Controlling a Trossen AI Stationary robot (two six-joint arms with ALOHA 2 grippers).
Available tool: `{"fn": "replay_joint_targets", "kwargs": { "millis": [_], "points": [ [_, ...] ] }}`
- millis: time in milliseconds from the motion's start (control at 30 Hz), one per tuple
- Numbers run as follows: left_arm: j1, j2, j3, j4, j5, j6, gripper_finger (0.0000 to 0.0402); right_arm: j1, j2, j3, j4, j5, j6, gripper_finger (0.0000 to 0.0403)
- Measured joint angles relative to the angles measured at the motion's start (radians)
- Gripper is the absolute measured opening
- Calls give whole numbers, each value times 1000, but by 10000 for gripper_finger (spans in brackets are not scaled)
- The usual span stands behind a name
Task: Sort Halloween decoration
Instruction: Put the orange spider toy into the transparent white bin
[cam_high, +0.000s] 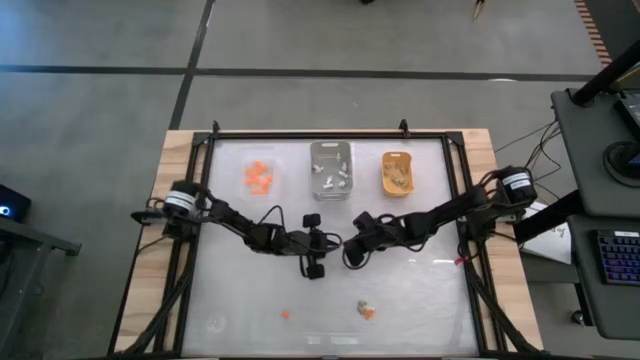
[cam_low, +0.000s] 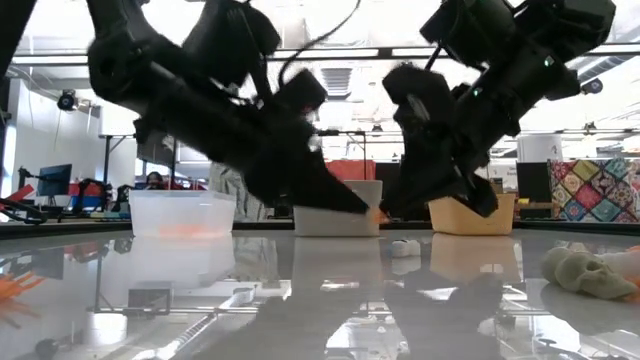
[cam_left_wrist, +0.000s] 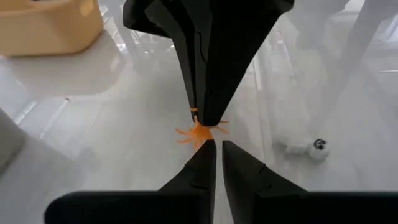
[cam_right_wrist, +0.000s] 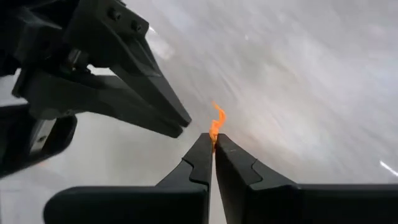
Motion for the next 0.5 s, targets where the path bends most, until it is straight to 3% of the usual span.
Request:
{"fn": "replay_joint_targets", "kwargs": {
  "millis": [333,500],
  "points": [
    [-20,-371,-186,27,0,23,29,13,-109,2,23,34,-193,9],
    [-65,-566,-321,190,7,19,28,30,-108,1,213,52,-370,9]
  ]
}}
